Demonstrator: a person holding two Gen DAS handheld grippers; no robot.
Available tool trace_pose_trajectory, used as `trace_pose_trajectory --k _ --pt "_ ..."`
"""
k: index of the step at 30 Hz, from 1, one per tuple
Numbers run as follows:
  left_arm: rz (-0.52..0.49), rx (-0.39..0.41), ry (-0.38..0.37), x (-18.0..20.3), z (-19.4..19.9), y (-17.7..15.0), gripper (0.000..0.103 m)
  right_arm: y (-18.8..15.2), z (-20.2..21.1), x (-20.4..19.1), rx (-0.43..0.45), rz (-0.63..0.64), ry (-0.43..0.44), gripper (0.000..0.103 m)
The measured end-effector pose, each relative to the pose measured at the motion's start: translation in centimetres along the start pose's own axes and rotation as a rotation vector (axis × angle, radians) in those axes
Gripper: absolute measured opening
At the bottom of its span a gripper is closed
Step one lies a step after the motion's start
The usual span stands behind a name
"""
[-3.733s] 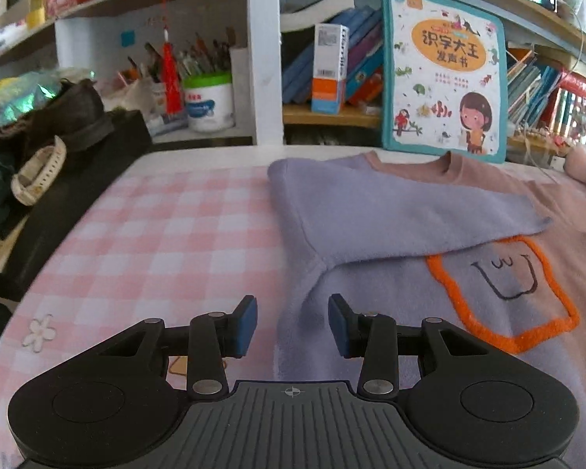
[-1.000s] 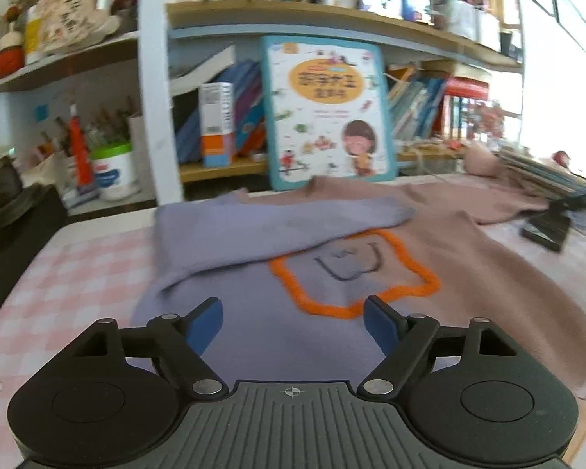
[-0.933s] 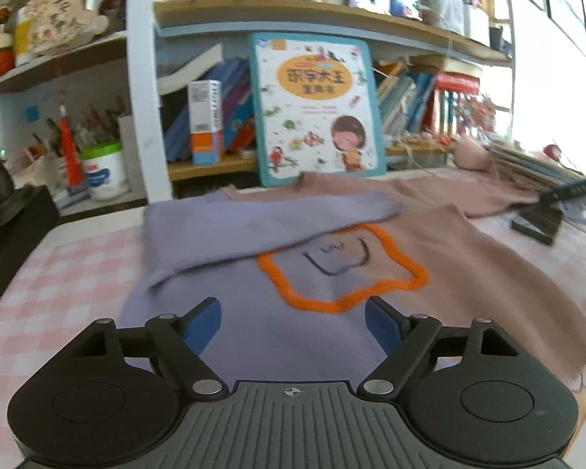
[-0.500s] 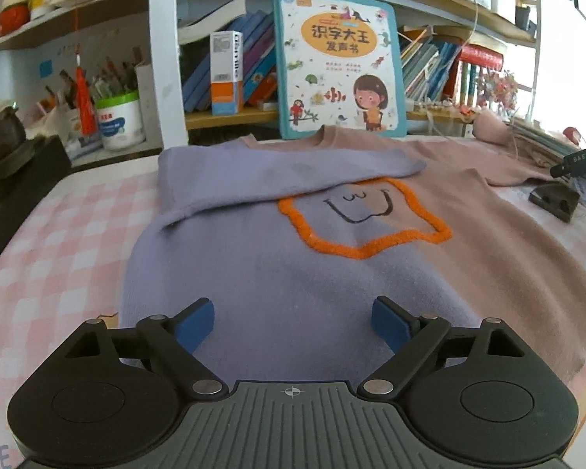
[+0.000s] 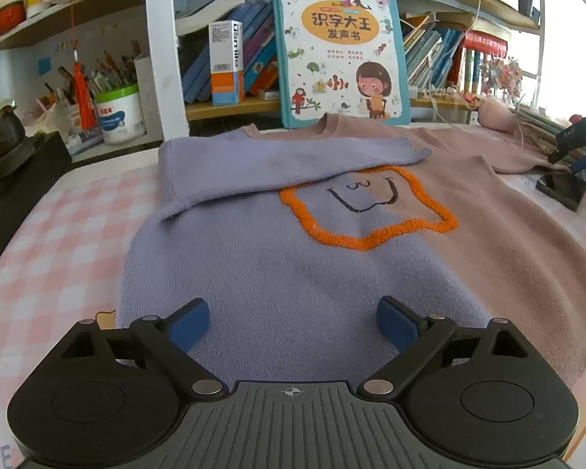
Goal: Fold clothes
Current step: 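Move the right gripper to the pink sleeve cuff and close on it, then lift the pink sleeve with the right gripper and fold it across the body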
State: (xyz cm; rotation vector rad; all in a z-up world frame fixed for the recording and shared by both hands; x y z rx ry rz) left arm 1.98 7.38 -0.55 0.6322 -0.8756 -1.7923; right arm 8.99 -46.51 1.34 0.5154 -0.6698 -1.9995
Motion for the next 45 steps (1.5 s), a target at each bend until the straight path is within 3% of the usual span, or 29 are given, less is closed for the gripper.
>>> trace_pose_trajectory --k 5,10,12,14,16,21,28,34,45 --pt "0.001 0.000 0.000 0.0 0.1 0.0 0.096 -0.2 -0.4 0.2 0.006 -0.057 -0.003 0.064" --pt "0.003 -0.001 -0.002 0.0 0.0 0.0 0.096 0.2 -1.3 -0.6 0.017 -0.024 -0.048 0.062" --pt "0.004 -0.001 -0.003 0.0 0.0 0.0 0.096 0.4 -1.6 -1.0 0.021 0.004 -0.073 0.050" --pt "0.004 -0.001 -0.003 -0.1 0.0 0.0 0.096 0.5 -1.6 -0.9 0.033 0.005 -0.075 0.026" --pt "0.005 -0.001 -0.003 -0.1 0.0 0.0 0.096 0.7 -1.5 -0.6 0.043 -0.012 -0.057 0.015" --pt "0.006 -0.001 -0.004 -0.1 0.0 -0.1 0.096 1.2 1.2 -0.9 0.136 -0.042 0.010 0.010" --pt "0.005 -0.002 -0.003 -0.1 -0.1 0.1 0.096 3.2 9.6 -4.7 0.283 -0.029 0.286 0.010" --pt "0.004 -0.003 -0.003 -0.1 -0.1 0.1 0.096 4.4 14.9 -12.1 0.369 0.086 0.512 0.010" --pt "0.002 -0.003 -0.003 -0.1 -0.1 0.1 0.096 3.5 17.5 -29.0 0.341 0.321 0.816 0.009"
Point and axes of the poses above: each gripper's, at about its wrist camera, not at the fingertips, and z roughly against the way its jaws point, x to its right, y to its top, the point moved 1 cm from there along -z, roughly the way its jaws point, and after that the axes turned 1 degree about x, right-handed, at the moved point
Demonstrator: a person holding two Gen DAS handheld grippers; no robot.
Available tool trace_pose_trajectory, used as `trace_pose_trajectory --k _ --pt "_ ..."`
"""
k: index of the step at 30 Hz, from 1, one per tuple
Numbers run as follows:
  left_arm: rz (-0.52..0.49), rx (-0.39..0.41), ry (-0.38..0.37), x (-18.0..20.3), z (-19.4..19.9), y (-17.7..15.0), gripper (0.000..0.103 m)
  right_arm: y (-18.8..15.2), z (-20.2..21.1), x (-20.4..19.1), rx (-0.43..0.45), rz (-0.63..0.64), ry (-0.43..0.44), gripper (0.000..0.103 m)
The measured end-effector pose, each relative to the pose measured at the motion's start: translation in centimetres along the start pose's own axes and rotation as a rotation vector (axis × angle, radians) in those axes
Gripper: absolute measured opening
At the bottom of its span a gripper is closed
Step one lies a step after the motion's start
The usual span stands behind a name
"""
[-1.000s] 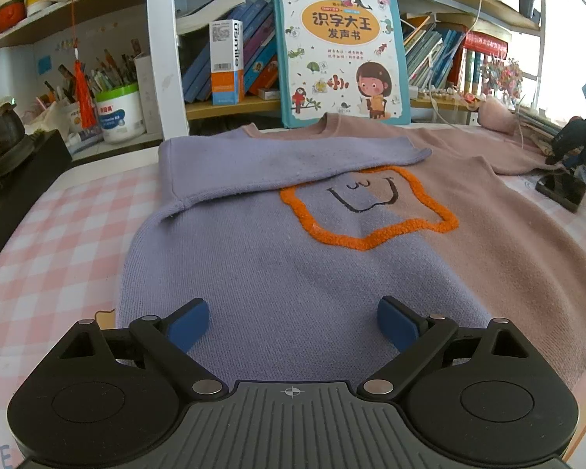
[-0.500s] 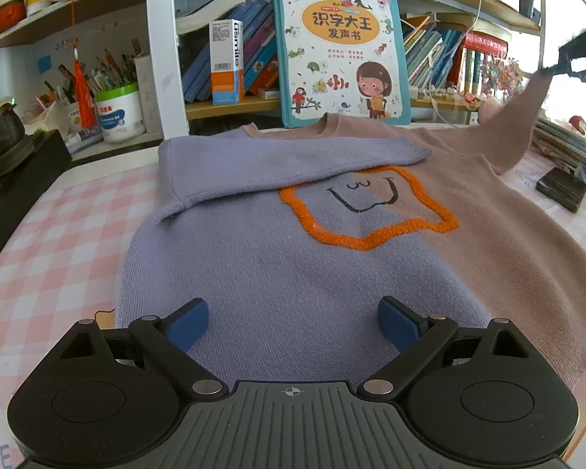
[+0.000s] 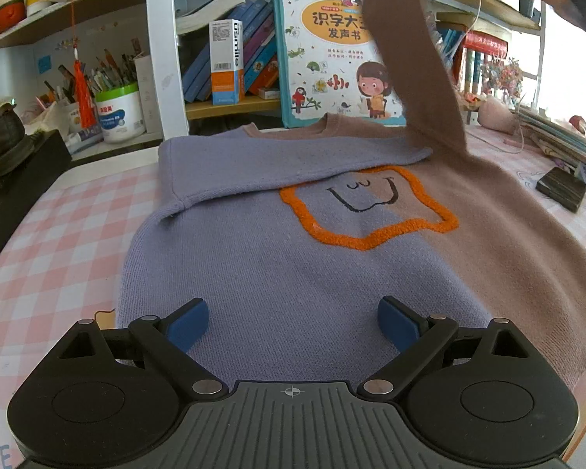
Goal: Fold clothes
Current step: 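Lift the pink sleeve with the right gripper and fold it across the body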
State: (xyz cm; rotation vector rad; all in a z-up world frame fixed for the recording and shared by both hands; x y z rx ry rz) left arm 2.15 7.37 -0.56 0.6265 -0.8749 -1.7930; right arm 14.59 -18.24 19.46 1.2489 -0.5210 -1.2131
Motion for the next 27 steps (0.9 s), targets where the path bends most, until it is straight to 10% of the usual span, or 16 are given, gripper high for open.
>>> trace_pose_trajectory --k 15,18,27 --pt "0.000 -0.002 0.001 0.0 0.0 0.1 0.096 -8.8 -13.5 -4.4 -0.315 0.103 -0.029 0.015" --pt "0.000 -0.004 0.001 0.0 0.1 0.1 0.097 -9.4 -13.4 -3.6 -0.326 0.005 0.036 0.047" --pt "0.000 -0.009 0.010 0.1 -0.1 0.2 0.099 -10.5 -5.7 1.6 -0.300 -0.050 0.014 0.049"
Point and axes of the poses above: each gripper's, at about its wrist camera, not at the fingertips, and z roughly against the way its jaws point, x to its right, y to its top, the point moved 1 cm from there along -z, roughly the way its jaws point, and after that the axes turned 1 degree about x, right-handed, at the moved point
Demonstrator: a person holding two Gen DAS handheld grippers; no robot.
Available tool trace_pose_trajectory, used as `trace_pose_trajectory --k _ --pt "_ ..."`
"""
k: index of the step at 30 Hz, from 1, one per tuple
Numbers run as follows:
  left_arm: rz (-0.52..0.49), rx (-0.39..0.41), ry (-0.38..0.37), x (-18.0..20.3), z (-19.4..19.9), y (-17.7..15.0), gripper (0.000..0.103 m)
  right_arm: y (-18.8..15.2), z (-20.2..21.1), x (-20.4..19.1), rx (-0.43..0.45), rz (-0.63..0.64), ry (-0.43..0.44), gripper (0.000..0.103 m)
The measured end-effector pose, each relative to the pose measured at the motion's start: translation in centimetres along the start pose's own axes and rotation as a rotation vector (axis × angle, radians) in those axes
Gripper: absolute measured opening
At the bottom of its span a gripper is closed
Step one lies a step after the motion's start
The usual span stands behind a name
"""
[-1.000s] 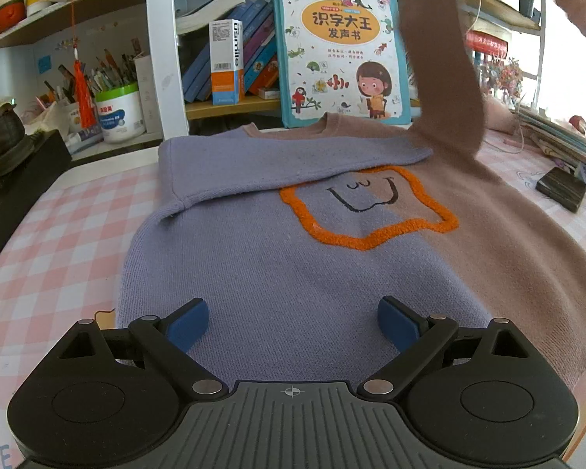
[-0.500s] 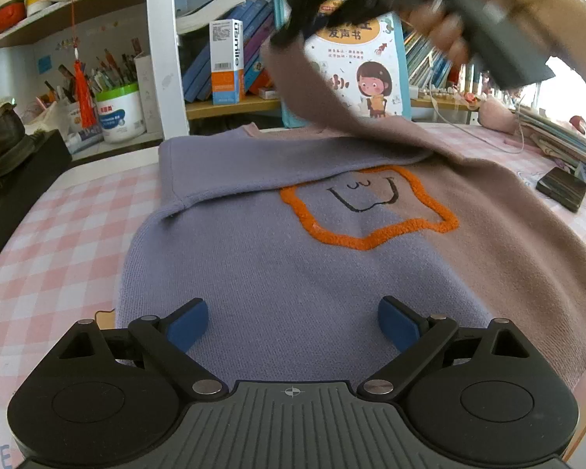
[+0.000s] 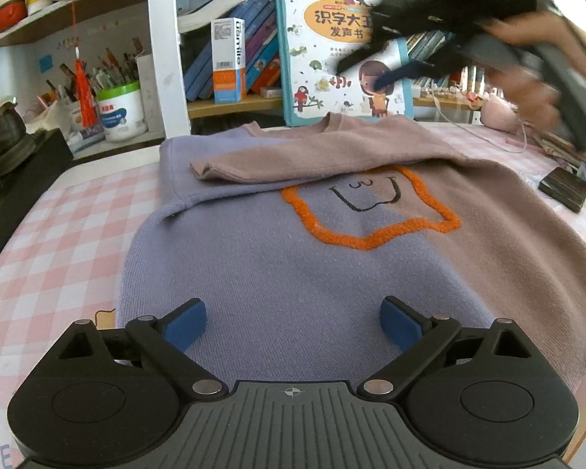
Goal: Fold clothes
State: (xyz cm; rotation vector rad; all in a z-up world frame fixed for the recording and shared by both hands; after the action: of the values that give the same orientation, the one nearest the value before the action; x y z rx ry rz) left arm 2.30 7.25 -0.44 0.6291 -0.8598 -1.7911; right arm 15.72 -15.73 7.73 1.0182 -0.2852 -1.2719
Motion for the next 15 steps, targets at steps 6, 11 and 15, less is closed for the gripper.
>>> trace_pose_trajectory --k 6,11,15 --pt "-0.002 -0.002 0.008 0.0 0.0 0.1 0.100 -5.7 5.1 3.0 -0.043 -0.010 -0.053 0.050" --pt "-0.012 0.005 0.059 0.3 0.4 0.0 0.099 -10.1 9.1 4.2 -0.060 -0.007 -0.092 0.050" --pt "-0.045 -0.017 0.089 0.4 1.7 -0.4 0.099 -12.8 12.4 4.6 -0.059 0.015 -0.130 0.050"
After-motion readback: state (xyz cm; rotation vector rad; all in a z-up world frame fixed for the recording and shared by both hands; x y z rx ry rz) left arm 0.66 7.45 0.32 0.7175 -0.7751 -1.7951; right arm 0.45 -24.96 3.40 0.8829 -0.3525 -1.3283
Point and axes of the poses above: each gripper's, at about its wrist camera, not at the fingertips, and z roughly against the way its jaws point, x to its right, y to its top, the point moved 1 cm from there along -z, roughly the way its jaws point, and after that the axes turned 1 degree about x, right-handed, at the moved point
